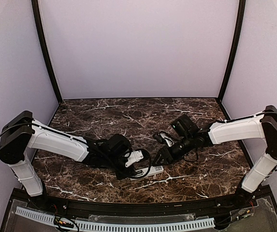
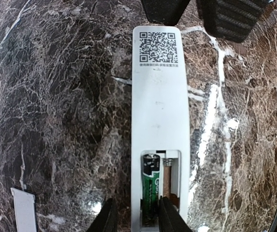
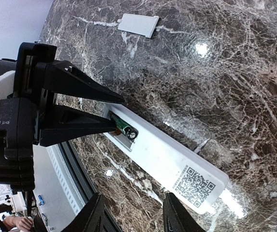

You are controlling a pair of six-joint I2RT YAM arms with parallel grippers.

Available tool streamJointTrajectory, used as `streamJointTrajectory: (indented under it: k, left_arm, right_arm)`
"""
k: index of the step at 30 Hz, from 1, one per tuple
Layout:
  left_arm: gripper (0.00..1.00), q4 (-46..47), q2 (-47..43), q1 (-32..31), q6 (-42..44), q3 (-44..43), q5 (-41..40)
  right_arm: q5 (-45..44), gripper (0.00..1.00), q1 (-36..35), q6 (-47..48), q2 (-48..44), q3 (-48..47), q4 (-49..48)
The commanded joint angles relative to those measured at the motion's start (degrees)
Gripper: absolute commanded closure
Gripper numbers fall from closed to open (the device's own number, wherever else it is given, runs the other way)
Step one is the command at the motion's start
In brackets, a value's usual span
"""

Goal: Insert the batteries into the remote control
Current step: Load the battery into the battery compartment, then adjust the remote control without the battery cover at the center of the board.

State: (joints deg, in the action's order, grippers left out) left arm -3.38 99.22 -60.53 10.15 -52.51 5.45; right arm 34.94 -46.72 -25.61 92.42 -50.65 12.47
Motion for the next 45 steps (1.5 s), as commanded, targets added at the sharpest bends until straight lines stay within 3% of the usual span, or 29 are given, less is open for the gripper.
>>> streamJointTrajectory:
  k: [1, 7, 11, 17, 25, 31, 40, 45]
  left_arm:
    - [0.71, -0.64, 0.14, 0.24, 0.92, -0.18, -0.44]
    - [0.74, -1.00, -0.45, 0.20, 1.14, -0.38, -0.38]
    - [0.60, -1.16, -1.97, 0.19, 0.66, -0.44, -0.44]
    - [0.54, -1.74, -6.18, -0.05, 0.23, -0.78, -0.74]
    - [0.56, -1.70, -10.12, -1.25, 0.72, -1.77, -2.92]
    - [0.63, -2.86, -6.26, -2.33, -5.78, -5.59, -4.52]
    - [0.66, -3.24, -7.21, -3.64, -24.40, -4.33, -12.67]
    - [0.66, -3.65, -8.08, -4.86, -26.60, -2.96, -14.40]
  right_arm:
    - [0.68, 0.59, 0.24, 0.35, 1.17, 0.36, -1.18]
    - [0.66, 0.59, 0.31, 0.44, 1.38, 0.38, -1.22]
    - [0.53, 0.58, 0.46, 0.44, 0.99, 0.55, -1.06]
    - [-0.04, 0.57, 1.63, 0.72, -0.92, 2.15, -0.43]
    - [-2.33, 0.58, 2.25, 0.70, -1.00, 4.96, -1.08]
    - [-2.64, 0.60, 2.25, 0.29, 0.85, 4.89, -3.33]
    - [-1.40, 0.64, 2.27, -0.20, 3.93, 4.80, -6.06]
    - [-1.18, 0.61, 2.25, -0.68, 1.31, 6.20, -6.04]
